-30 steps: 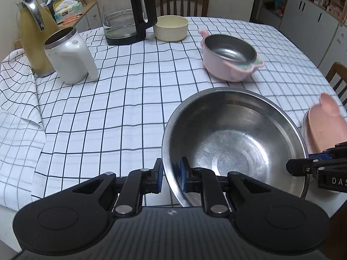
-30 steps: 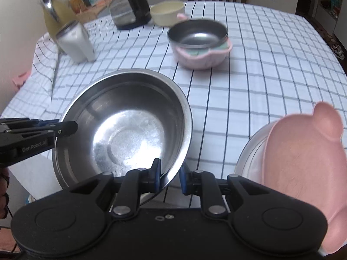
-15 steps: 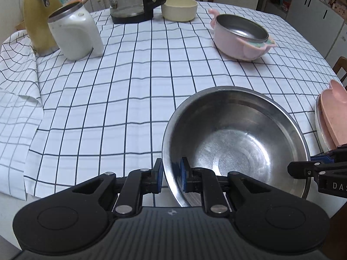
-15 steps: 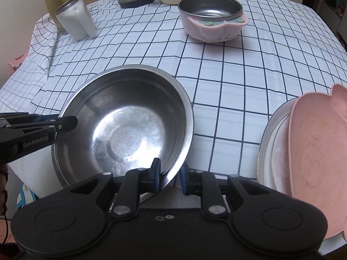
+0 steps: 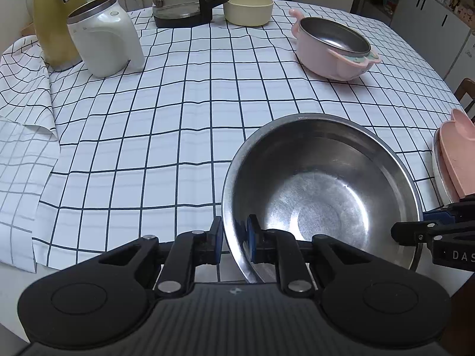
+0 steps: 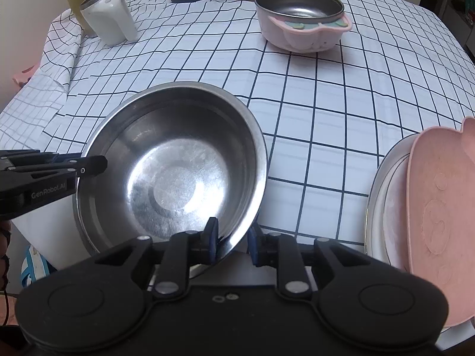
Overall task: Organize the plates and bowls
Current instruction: 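Lower the large steel bowl onto the table and open both grippers, then move both grippers to the rim of the pink-handled steel bowl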
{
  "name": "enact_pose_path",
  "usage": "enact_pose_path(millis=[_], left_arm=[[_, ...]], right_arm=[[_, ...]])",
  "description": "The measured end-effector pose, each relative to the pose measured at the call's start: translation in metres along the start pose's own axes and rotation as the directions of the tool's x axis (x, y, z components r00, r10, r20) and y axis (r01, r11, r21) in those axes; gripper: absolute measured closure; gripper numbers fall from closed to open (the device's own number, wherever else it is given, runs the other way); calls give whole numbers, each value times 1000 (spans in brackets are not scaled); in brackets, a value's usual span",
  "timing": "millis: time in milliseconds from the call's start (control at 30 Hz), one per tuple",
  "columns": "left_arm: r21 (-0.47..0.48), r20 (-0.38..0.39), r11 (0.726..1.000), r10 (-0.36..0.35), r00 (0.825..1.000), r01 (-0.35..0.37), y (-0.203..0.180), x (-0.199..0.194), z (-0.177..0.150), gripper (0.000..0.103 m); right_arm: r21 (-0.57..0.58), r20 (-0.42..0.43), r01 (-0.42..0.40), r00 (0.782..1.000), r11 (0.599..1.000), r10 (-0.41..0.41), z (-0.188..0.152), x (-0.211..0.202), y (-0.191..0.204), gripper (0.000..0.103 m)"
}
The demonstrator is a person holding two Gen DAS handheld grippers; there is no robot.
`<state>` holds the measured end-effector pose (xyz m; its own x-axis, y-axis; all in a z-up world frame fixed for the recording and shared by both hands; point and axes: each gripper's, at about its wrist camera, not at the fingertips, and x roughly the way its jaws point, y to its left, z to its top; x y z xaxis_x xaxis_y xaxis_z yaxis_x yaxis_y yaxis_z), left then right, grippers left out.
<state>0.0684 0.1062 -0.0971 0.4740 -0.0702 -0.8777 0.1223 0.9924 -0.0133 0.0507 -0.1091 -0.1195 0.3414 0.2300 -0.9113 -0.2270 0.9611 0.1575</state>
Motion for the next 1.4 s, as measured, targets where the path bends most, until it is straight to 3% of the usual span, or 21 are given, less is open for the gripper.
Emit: enact_pose_path(millis=[333, 500, 633, 767, 867, 1000, 1033, 1133, 1167, 1400], left_arm=[[13, 55, 1000, -11, 998, 10, 2, -18, 9, 87], [31, 102, 999, -30, 994, 27, -4, -33, 24, 86], [51, 152, 998, -41, 988, 34, -15, -43, 40, 86], [69, 188, 997, -58, 980, 46, -28, -49, 61, 85], [78, 220, 996, -58, 974, 42, -37, -52, 78, 74], [89, 250, 995, -70, 966, 49, -50, -53, 99, 71], [92, 257, 995, -70, 964, 48, -53, -52, 104, 65], [81, 300, 996, -62, 952, 39, -59, -52, 119, 36], [80, 316, 996, -62, 947, 39, -62, -52, 124, 33], [60, 334, 998, -44, 942, 26, -73, -37, 162, 31]], right_arm=[[-15, 28, -6, 1000, 1000, 6, 3, -13, 0, 68], [-25, 82, -9, 997, 1000, 11, 15, -34, -3, 62], [-30, 141, -6, 990, 1000, 10, 30, -52, -8, 51], [-30, 194, 9, 981, 1000, -3, 50, -67, -18, 48], [-30, 232, 17, 973, 999, -10, 69, -76, -26, 44], [-21, 280, 15, 960, 1000, -8, 92, -85, -37, 38], [-20, 287, 13, 958, 1000, -7, 98, -86, -39, 38], [-24, 309, 14, 951, 1000, -6, 112, -88, -45, 31], [-26, 316, 15, 949, 1000, -6, 117, -88, -47, 28], [-18, 352, 32, 936, 999, -24, 150, -83, -67, 19]])
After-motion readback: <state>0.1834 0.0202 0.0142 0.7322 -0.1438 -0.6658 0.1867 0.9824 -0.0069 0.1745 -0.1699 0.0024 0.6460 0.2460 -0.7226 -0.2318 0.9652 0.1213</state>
